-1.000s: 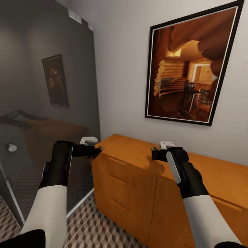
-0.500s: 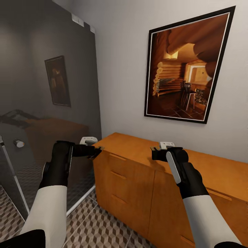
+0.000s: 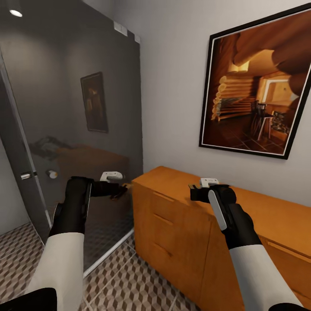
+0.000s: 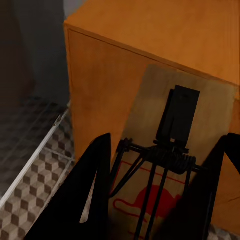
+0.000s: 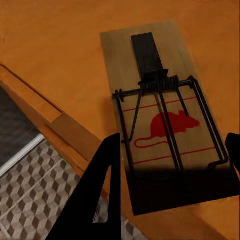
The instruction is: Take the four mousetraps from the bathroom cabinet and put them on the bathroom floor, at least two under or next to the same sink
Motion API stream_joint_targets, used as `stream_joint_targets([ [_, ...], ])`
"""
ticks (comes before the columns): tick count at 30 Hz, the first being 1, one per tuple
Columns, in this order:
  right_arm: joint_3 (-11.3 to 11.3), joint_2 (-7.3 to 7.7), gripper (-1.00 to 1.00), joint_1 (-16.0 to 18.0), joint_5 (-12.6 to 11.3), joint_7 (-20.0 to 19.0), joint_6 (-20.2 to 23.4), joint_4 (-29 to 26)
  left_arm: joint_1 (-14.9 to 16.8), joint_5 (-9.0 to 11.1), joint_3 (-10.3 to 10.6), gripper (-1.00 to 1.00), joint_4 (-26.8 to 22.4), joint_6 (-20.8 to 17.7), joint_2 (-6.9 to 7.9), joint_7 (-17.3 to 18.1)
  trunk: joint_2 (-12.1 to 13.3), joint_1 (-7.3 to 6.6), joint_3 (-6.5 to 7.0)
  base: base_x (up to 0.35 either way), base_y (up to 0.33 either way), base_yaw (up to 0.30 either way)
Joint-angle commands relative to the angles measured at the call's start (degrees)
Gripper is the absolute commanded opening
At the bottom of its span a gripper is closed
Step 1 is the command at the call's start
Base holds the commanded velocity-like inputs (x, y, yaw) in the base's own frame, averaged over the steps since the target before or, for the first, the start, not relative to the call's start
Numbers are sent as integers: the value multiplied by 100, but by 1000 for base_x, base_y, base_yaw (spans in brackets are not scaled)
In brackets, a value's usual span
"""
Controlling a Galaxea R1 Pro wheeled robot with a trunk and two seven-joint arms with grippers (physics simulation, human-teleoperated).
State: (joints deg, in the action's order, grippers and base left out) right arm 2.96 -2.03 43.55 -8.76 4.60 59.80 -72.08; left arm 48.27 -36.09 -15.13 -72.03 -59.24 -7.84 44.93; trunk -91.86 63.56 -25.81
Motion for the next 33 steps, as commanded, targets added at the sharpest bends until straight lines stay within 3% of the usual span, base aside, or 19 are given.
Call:
stream_joint_targets([
  [1,2,1,-100,4,-65,41,20,-6,7,-56,-16,-100,-4,-17,-7,60,-4,0,-7,0,0,271],
  [13,2,-1,-100,4,-63,55,20,21,7,-54,-16,-100,45,-17,-18,64,-4,0,-7,0,0,120],
  [19,26,-7,-100,4,-27,58,20,428,7,-55,-18,-100,752,77,-20,46,-4,0,-7,0,0,3],
  [22,34,-8,-100,4,-28,47,20,670,7,-39,-54,-100,1389,598,-21,6,-4,0,-7,0,0,0],
  [23,43,-14,-100,4,-26,43,20,869,7,-8,-259,-100,2138,1307,-11,-121,-4,0,-7,0,0,0],
  [24,45,-20,-100,4,-24,42,20,912,7,32,-446,-100,2394,1488,-5,-253,-4,0,-7,0,0,0],
  [29,52,-16,-100,4,-14,41,20,928,7,89,-672,-100,2630,1666,1,-506,-4,0,-7,0,0,0],
  [33,154,-18,-100,4,-2,33,20,853,7,103,-716,-100,2672,1711,1,-552,-4,0,-7,0,0,0],
])
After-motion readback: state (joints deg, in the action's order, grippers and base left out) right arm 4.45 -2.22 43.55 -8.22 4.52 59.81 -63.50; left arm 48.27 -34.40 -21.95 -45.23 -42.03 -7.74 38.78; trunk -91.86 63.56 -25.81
